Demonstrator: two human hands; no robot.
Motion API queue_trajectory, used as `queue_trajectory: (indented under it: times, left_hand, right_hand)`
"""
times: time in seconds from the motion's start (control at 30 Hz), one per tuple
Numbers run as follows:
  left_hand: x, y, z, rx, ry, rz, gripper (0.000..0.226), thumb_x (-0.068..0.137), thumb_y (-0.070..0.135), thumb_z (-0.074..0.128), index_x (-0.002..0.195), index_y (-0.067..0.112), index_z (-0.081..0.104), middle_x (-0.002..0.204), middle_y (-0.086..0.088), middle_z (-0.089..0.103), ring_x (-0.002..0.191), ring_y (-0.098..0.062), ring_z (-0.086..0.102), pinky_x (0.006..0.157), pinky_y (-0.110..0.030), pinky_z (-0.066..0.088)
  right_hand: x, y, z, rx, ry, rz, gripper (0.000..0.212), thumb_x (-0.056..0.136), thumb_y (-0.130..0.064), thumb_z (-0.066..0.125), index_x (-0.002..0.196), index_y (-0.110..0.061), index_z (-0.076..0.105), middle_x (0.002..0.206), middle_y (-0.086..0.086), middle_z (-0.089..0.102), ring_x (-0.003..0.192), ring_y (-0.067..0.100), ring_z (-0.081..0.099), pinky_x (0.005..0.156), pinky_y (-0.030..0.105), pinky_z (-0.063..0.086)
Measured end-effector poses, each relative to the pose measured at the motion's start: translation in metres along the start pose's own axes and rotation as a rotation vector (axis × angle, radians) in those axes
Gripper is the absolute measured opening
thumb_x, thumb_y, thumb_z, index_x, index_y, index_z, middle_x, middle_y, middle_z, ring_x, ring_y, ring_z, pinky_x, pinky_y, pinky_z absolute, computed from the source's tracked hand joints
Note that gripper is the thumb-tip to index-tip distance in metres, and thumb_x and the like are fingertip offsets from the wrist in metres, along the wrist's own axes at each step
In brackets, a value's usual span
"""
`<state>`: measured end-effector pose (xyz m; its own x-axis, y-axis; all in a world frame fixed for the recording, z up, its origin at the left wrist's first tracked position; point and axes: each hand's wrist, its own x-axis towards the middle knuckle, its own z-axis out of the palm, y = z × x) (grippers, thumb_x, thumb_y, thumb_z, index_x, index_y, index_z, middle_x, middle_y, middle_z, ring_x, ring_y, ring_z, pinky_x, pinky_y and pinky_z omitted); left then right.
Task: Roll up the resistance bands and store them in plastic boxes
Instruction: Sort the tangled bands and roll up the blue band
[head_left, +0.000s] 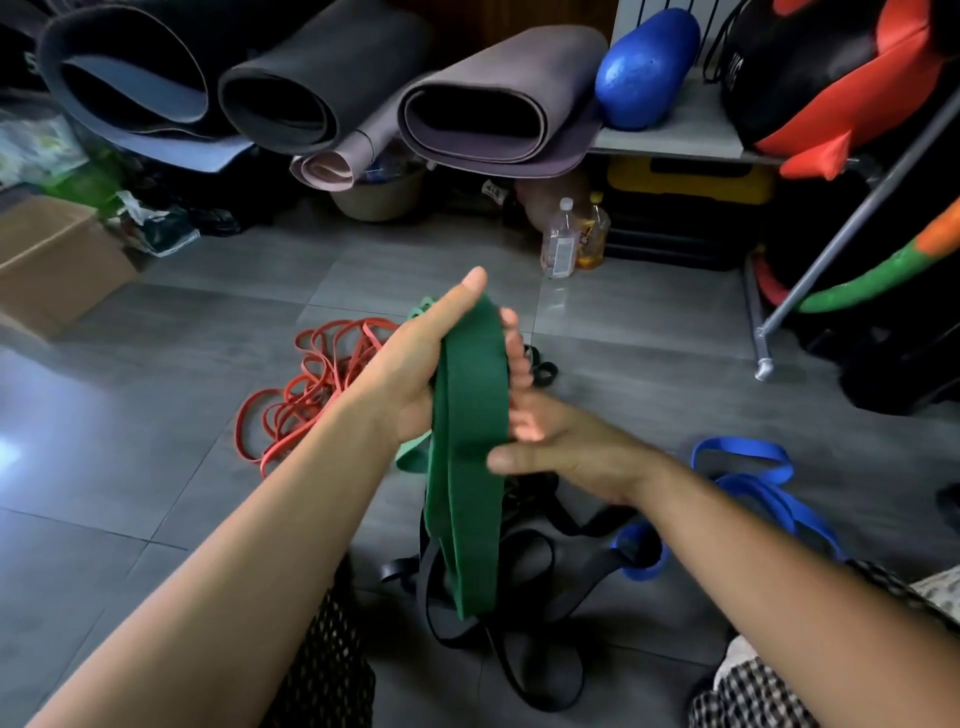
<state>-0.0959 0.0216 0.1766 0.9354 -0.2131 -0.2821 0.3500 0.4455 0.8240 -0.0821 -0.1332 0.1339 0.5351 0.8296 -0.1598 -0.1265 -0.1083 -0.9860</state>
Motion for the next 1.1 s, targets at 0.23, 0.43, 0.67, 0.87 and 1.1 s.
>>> queue_trajectory:
  times: [0.23, 0.43, 0.67, 0.87, 1.1]
  left_hand:
    - [-0.011, 0.0, 0.004, 0.381, -0.351, -0.192, 0.081, 0.075, 0.073, 0.031, 0.08, 0.0, 0.066, 0.064, -0.014, 0.066, 0.059, -0.025, 0.064, 0.066, -0.031, 0.054]
    - [-0.018, -0.005, 0.012, 0.357, -0.647, -0.238, 0.09, 0.058, 0.088, 0.041, 0.077, 0.006, 0.072, 0.062, -0.011, 0.068, 0.055, -0.021, 0.065, 0.07, -0.029, 0.052]
    - [-0.007, -0.003, 0.011, 0.084, -0.238, -0.121, 0.102, 0.072, 0.08, 0.005, 0.061, 0.002, 0.07, 0.052, -0.013, 0.063, 0.047, -0.023, 0.061, 0.054, -0.027, 0.054]
    - [0.003, -0.014, 0.008, 0.094, -0.117, -0.153, 0.101, 0.075, 0.079, 0.013, 0.085, -0.004, 0.07, 0.083, -0.02, 0.07, 0.08, -0.03, 0.069, 0.079, -0.038, 0.057]
    - [-0.01, 0.003, -0.039, 0.491, 0.056, -0.042, 0.079, 0.062, 0.068, 0.065, 0.116, 0.011, 0.057, 0.12, -0.007, 0.064, 0.113, -0.019, 0.059, 0.097, -0.032, 0.048]
  right_hand:
    - [-0.016, -0.002, -0.026, -0.324, 0.17, -0.112, 0.12, 0.047, -0.049, 0.087, 0.13, -0.063, 0.002, 0.153, -0.023, -0.001, 0.14, -0.004, 0.001, 0.115, 0.027, 0.015]
    - [-0.024, -0.009, -0.035, -0.193, 0.094, -0.119, 0.103, 0.055, -0.071, 0.069, 0.139, -0.038, 0.02, 0.151, -0.01, 0.028, 0.138, 0.0, 0.024, 0.108, 0.02, 0.026]
    - [-0.018, 0.008, 0.001, 0.179, -0.059, -0.005, 0.04, 0.064, -0.059, 0.071, 0.098, -0.04, 0.06, 0.091, -0.023, 0.058, 0.093, -0.007, 0.054, 0.093, 0.025, 0.039]
    - [-0.006, 0.024, 0.01, 0.037, 0.301, 0.049, 0.024, 0.075, -0.007, 0.072, 0.096, -0.018, 0.067, 0.102, 0.004, 0.071, 0.094, 0.014, 0.067, 0.091, 0.031, 0.051]
    - [-0.014, 0.001, -0.035, 0.175, 0.634, 0.07, 0.014, 0.075, -0.011, 0.072, 0.087, -0.016, 0.065, 0.093, 0.005, 0.071, 0.088, 0.018, 0.067, 0.089, 0.032, 0.051]
